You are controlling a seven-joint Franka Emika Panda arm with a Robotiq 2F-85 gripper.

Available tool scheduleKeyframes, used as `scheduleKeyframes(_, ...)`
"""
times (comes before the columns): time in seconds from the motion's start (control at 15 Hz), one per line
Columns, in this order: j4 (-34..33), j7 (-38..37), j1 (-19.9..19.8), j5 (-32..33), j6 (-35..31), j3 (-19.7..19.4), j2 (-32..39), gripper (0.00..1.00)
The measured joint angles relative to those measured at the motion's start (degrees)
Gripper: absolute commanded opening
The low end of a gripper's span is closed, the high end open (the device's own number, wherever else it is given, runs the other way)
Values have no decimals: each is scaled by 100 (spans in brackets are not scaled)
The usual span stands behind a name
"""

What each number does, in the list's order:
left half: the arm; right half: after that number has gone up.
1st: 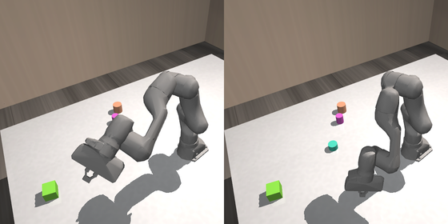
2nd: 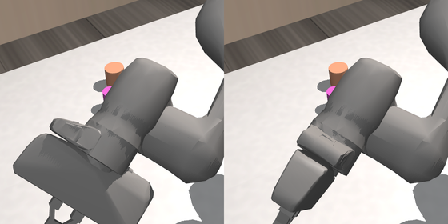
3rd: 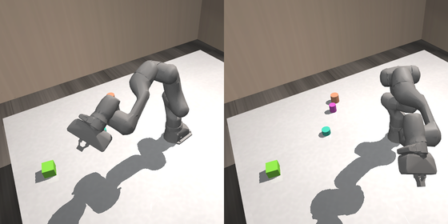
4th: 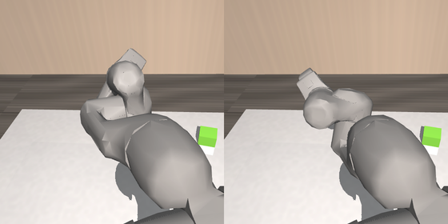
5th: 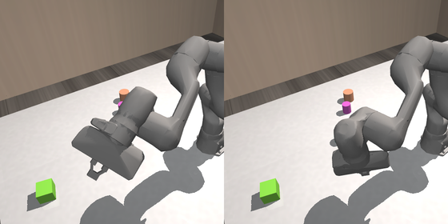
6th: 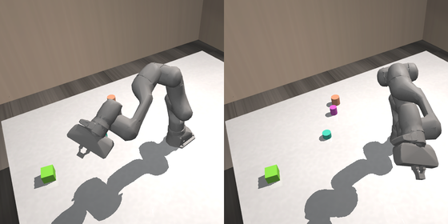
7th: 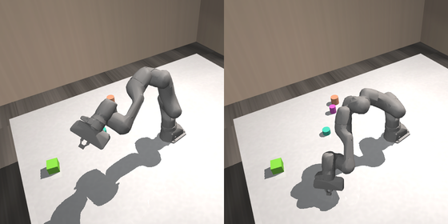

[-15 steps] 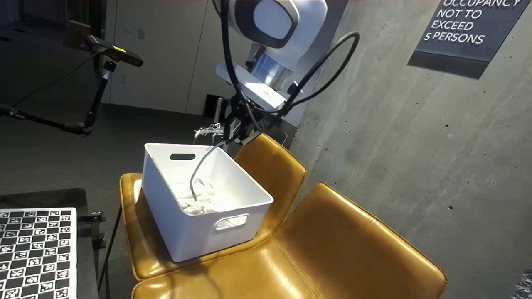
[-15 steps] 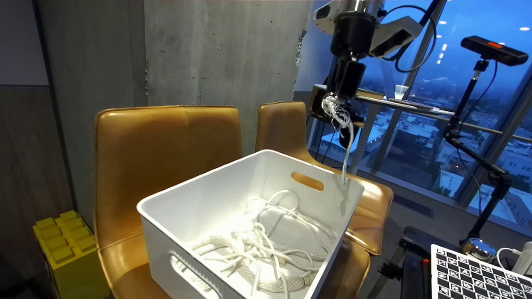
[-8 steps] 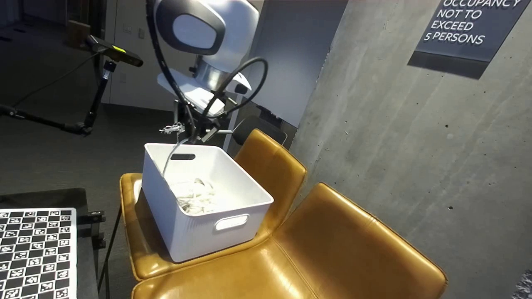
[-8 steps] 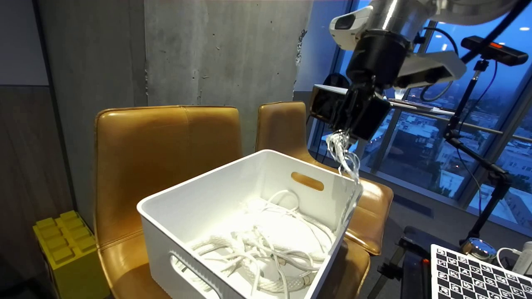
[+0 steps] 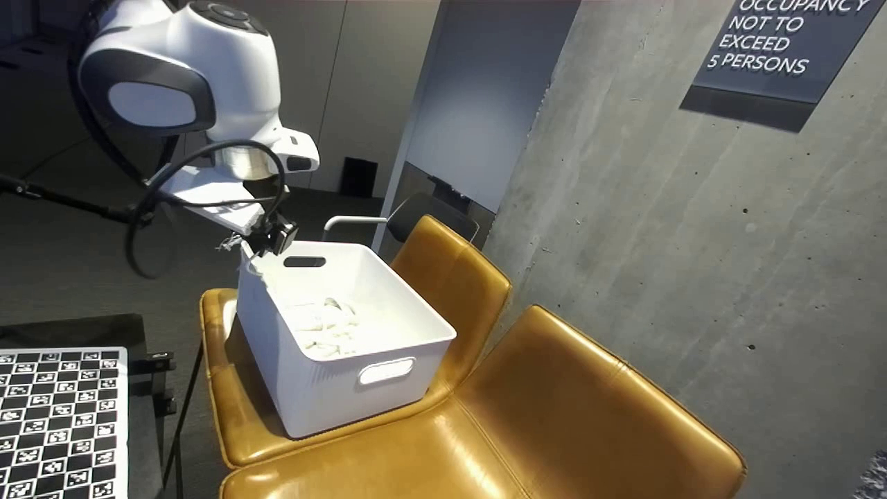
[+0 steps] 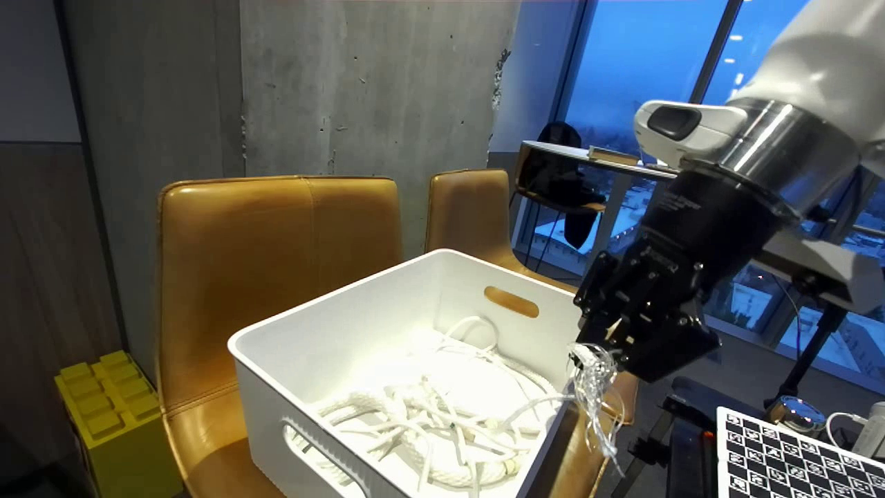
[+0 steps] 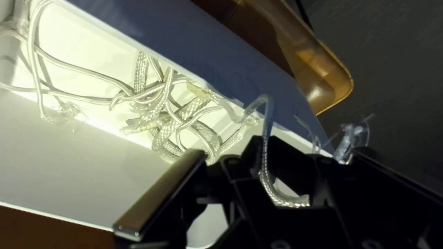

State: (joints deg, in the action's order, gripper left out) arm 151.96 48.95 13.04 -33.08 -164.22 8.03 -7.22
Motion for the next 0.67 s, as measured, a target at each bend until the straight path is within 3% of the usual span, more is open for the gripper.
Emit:
scheduleKeyframes(0.27,116,547,226,-738,-1038,-38,181,3)
scheduleKeyframes(0.53,-297,857,212,-1115,-1341,-212,452,3)
scheduleKeyframes(0.6,-440,892,201,-1167,-1356,-258,545,9)
scheduleKeyframes(0.67,-589,901,186,-1198,-1360,-303,651,36)
